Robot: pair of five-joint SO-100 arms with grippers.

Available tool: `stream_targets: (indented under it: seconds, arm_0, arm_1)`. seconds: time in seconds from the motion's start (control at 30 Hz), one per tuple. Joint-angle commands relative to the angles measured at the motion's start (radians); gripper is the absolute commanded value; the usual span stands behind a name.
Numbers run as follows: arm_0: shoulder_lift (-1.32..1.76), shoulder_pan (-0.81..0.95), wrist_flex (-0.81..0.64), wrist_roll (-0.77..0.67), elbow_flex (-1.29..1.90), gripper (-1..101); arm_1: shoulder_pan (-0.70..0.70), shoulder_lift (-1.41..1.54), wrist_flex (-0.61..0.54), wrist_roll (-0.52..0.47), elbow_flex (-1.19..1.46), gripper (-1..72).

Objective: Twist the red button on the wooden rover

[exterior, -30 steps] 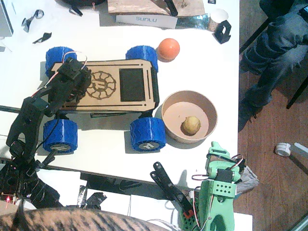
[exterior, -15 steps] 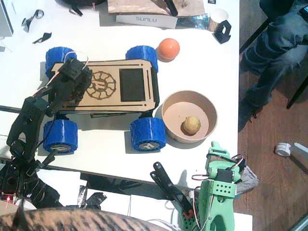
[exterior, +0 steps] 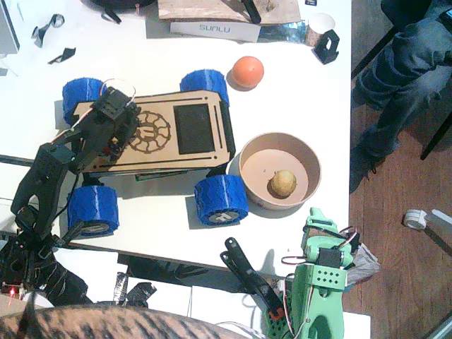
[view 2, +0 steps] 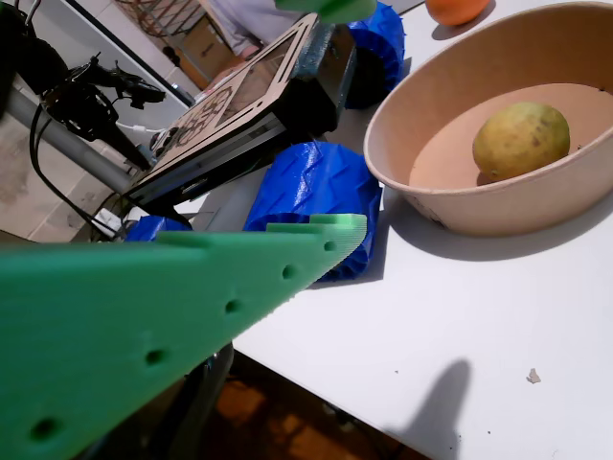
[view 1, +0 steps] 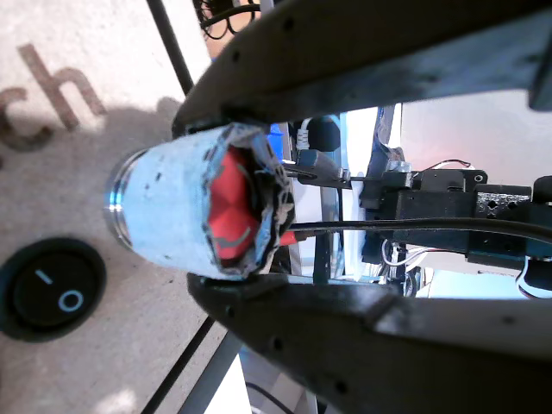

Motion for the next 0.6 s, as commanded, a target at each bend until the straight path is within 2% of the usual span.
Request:
stream_targets:
  seconds: [0.0,0.17,0.3,0.57]
  arm_0:
    - [0.021,0.104,0.057,0.017,-0.005,0]
    - [0.028,0.104,0.064,0.017,-0.006,1]
    - [0.029,0.104,0.071,0.015,-0.006,16]
    - [0.044,0.104,0.063,0.014,-0.006,22]
  arm_1:
    - [0.005,-0.005,-0.005,0.000,-0.006,20.4]
    - [0.005,-0.005,-0.005,0.000,-0.006,20.4]
    - [0.005,-0.005,-0.005,0.000,-0.006,20.4]
    - [0.005,-0.005,-0.005,0.000,-0.006,20.4]
